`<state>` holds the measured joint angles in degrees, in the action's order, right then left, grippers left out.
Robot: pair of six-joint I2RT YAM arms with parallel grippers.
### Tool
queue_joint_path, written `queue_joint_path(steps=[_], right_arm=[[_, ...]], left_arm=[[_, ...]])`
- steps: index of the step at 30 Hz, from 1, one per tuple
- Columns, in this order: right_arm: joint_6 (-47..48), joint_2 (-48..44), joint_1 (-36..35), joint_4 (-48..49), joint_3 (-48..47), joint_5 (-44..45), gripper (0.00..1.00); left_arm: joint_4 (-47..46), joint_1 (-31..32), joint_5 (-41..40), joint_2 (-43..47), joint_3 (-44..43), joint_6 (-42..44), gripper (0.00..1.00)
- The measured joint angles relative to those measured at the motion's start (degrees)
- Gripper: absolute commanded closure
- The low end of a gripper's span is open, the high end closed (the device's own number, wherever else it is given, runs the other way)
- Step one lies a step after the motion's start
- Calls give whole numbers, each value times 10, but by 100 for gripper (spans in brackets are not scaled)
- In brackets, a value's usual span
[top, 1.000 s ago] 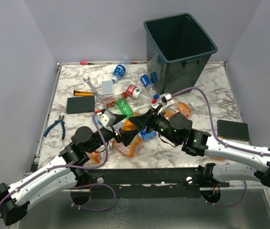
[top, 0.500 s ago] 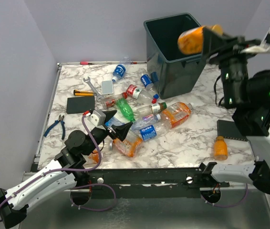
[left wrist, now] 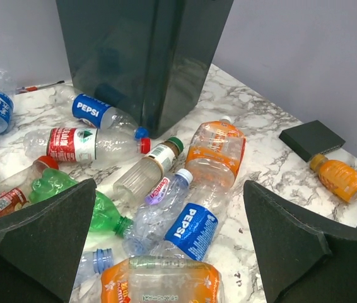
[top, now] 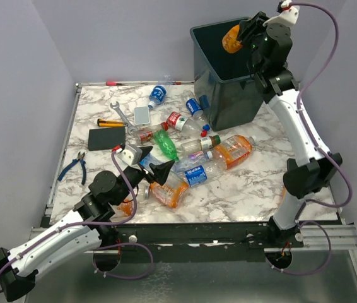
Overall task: Put the plastic bottles in the bin
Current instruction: Place the plastic bottle in the trash bin.
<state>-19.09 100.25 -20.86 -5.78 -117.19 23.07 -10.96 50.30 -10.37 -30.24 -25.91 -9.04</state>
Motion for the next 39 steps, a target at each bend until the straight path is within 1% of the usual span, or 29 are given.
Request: queue_joint_path(steps=[4, 9, 13, 14, 15, 16, 19, 20, 22, 25, 28, 31, 34, 36, 39], right_arm=[[-31, 74, 28, 14, -37, -31, 99], [-39, 156, 28, 32, -102, -64, 99], [-40, 199, 27, 47, -119, -83, 99], [-40, 208, 26, 47, -121, -89, 98], [-39, 218, 25, 48, -125, -94, 93], [-38, 229, 26, 48, -132, -101, 85], [-37, 249, 25, 47, -139, -114, 50], [-36, 254, 26, 47, -140, -119, 42], [-33, 263, 26, 43, -150, -130, 32], [-33, 271, 25, 37, -170, -145, 24], [-35, 271, 26, 30, -194, -156, 21], [-37, 269, 26, 31, -220, -163, 20], [-46, 247, 24, 29, -223, -175, 20], [-49, 219, 19, 30, -205, -181, 20], [-36, 117, -10, 37, -110, -183, 20]], left_arm=[[4, 0, -7, 0, 0, 1, 1], [4, 0, -9, 0, 0, 2, 1], [4, 0, -9, -3, 0, 3, 1], [4, 0, -9, -5, 0, 3, 1], [4, 0, -9, -6, 0, 4, 1], [4, 0, -9, -8, 0, 4, 1], [4, 0, -9, -10, 0, 4, 1], [4, 0, -9, -10, 0, 4, 1], [4, 0, -9, -11, 0, 5, 1], [4, 0, -9, -14, 0, 6, 1], [4, 0, -9, -19, 0, 6, 1], [4, 0, -9, -26, 0, 7, 1], [4, 0, -9, -33, 0, 8, 1], [5, 0, -10, -39, 0, 8, 1], [9, 0, -14, -46, -1, 8, 1]])
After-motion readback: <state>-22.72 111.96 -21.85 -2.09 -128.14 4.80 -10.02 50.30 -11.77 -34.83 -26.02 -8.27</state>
